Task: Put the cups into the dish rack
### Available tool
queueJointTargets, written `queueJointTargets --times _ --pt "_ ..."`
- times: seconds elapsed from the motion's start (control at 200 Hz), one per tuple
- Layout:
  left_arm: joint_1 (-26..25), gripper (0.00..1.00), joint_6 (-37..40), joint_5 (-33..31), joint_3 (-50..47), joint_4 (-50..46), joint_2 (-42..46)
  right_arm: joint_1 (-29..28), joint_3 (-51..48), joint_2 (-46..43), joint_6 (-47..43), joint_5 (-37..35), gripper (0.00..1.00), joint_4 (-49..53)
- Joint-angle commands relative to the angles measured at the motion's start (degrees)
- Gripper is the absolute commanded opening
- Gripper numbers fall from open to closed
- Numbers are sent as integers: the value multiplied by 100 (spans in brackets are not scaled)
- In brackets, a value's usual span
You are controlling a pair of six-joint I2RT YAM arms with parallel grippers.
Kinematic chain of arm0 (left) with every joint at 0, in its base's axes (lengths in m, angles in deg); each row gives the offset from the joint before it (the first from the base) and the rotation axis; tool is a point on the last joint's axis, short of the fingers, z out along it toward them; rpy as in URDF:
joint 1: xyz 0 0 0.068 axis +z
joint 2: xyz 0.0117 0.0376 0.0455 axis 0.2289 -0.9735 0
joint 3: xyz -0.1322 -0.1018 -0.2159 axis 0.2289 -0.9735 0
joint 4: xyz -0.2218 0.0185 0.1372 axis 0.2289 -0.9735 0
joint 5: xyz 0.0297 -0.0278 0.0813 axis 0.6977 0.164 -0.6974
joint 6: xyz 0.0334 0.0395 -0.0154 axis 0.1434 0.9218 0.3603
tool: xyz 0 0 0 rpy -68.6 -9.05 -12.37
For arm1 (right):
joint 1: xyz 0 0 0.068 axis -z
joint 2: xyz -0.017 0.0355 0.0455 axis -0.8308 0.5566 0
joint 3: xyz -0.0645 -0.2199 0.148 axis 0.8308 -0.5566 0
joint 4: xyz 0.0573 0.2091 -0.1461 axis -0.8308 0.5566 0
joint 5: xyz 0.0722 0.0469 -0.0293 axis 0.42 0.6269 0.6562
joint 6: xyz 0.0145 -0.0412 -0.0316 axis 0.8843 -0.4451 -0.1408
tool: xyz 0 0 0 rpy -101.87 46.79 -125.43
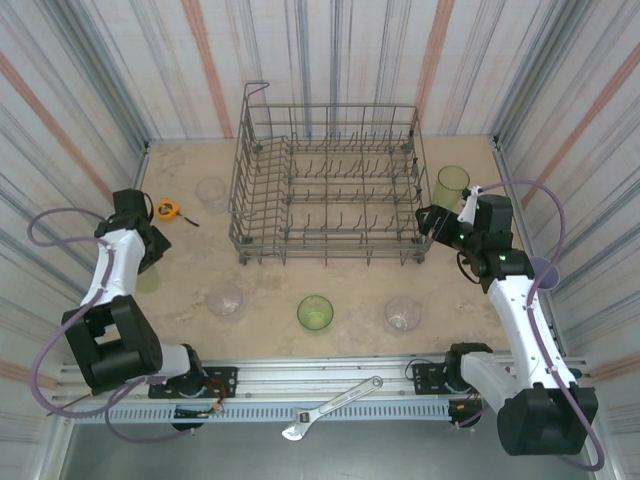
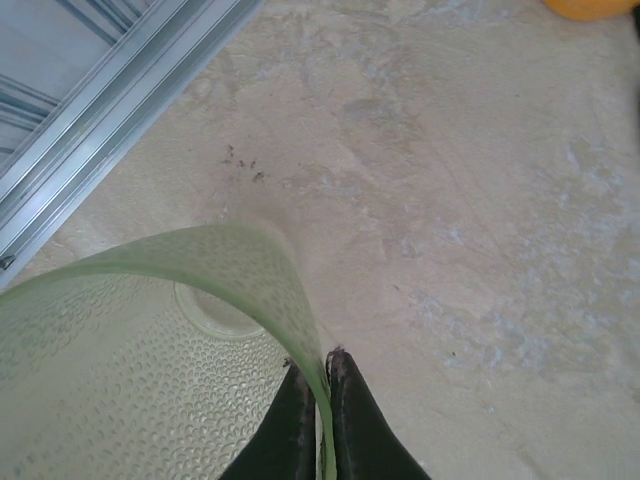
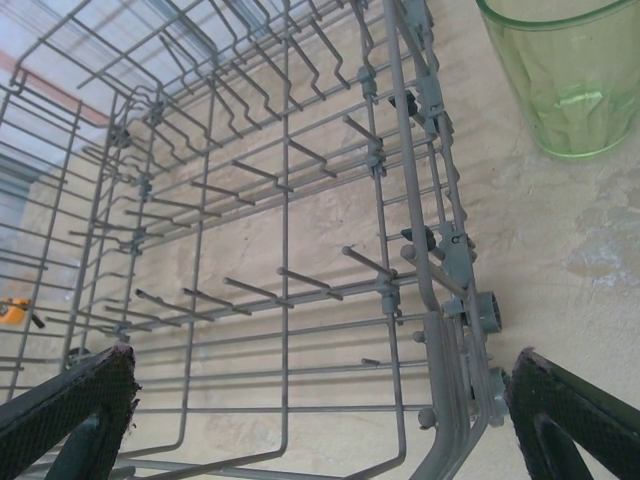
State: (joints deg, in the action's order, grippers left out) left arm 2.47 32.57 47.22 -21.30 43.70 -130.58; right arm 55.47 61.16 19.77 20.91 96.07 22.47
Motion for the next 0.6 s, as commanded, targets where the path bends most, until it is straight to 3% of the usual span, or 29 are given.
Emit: queueJointTargets --times 0.0,0.255,0.451,0.591 --pt "-115 0 244 34 301 -178 416 22 -5 -66 148 129 99 80" --pt "-155 0 546 614 735 -320 542 33 311 176 238 377 99 155" --pt "-156 0 932 1503 954 -86 347 -39 624 256 341 260 99 242" --pt "-155 0 1116 1479 1101 32 166 -413 895 470 420 -30 99 140"
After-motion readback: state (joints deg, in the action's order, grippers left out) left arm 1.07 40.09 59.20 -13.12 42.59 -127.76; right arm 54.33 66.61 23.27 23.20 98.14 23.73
